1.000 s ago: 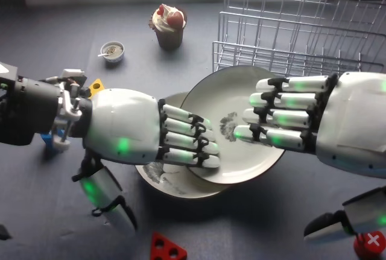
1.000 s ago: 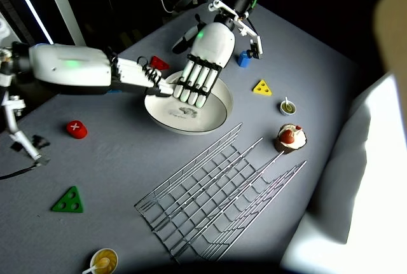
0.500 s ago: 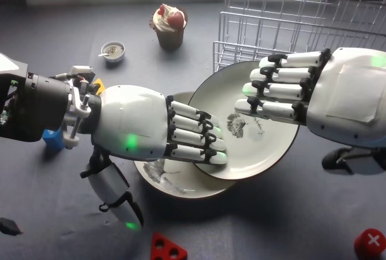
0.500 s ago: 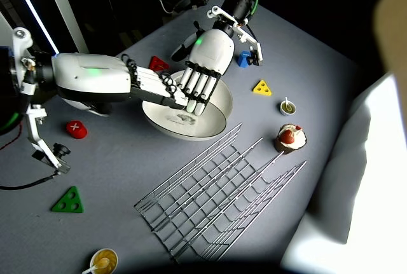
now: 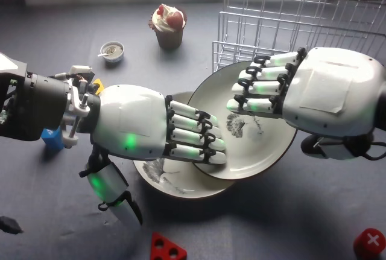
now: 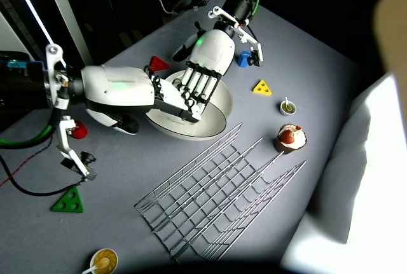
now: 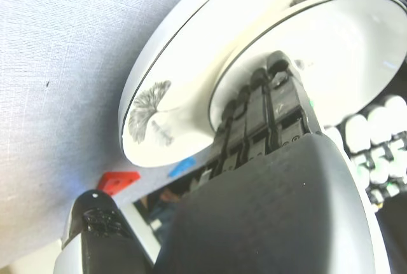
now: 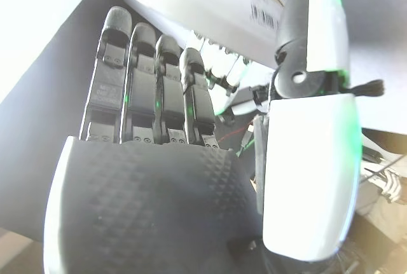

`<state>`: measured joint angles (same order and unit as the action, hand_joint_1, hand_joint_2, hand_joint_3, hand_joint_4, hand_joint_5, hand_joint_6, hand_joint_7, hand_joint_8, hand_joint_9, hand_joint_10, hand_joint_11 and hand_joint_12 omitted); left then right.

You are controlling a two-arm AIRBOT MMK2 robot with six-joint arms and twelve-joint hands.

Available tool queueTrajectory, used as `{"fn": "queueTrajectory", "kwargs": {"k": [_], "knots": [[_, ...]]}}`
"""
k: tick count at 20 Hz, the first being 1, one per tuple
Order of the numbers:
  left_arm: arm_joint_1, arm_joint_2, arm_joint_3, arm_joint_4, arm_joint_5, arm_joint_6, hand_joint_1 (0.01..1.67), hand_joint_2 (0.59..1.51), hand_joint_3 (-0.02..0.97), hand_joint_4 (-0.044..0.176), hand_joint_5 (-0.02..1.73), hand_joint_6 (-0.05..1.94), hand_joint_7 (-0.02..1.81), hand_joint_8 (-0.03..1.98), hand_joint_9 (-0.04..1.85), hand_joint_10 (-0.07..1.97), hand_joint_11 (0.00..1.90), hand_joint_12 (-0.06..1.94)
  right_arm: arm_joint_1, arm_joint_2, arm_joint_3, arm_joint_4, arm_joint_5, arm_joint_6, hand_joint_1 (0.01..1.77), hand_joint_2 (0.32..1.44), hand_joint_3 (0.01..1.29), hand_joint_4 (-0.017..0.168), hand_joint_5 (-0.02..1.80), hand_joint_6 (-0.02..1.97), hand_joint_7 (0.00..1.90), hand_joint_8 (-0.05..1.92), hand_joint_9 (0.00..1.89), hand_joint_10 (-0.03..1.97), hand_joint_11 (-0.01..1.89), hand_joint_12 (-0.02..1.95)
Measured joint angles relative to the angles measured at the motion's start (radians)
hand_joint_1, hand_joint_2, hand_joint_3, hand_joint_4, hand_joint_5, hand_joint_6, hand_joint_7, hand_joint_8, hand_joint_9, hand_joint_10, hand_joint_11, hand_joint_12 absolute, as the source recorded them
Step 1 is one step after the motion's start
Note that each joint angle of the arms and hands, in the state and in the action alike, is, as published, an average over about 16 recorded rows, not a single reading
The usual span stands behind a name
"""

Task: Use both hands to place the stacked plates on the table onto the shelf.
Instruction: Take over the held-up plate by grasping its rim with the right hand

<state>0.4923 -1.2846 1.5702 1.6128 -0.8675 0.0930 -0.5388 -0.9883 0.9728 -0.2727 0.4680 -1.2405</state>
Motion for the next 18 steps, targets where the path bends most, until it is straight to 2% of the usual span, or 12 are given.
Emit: {"fn": "queueTrajectory", "kwargs": {"k": [10,14,18], "knots": [[0.0,-0.005,0.011,-0.004,-0.007,0.0,0.12,0.888,0.0,-0.01,0.02,-0.03,0.04,-0.02,0.08,-0.01,0.11,0.02,-0.008,-0.093,0.076,0.092,0.006,-0.057,1.21,0.9,0.02,0.003,0.42,0.01,0.34,0.0,0.34,0.0,0.41,0.1],[0.0,-0.007,0.014,-0.007,-0.009,0.0,0.12,0.89,0.0,-0.01,0.02,-0.03,0.04,-0.02,0.08,-0.01,0.12,0.02,-0.012,-0.108,0.086,0.116,0.014,-0.081,1.28,0.92,0.02,0.003,0.52,0.02,0.46,0.0,0.45,0.01,0.48,0.14],[0.0,-0.008,0.018,-0.011,-0.011,0.0,0.12,0.89,-0.001,-0.01,0.02,-0.03,0.04,-0.02,0.09,-0.01,0.12,0.02,-0.014,-0.112,0.088,0.127,0.027,-0.092,1.36,0.93,0.02,0.003,0.63,0.19,0.61,0.08,0.59,0.13,0.58,0.31]]}}
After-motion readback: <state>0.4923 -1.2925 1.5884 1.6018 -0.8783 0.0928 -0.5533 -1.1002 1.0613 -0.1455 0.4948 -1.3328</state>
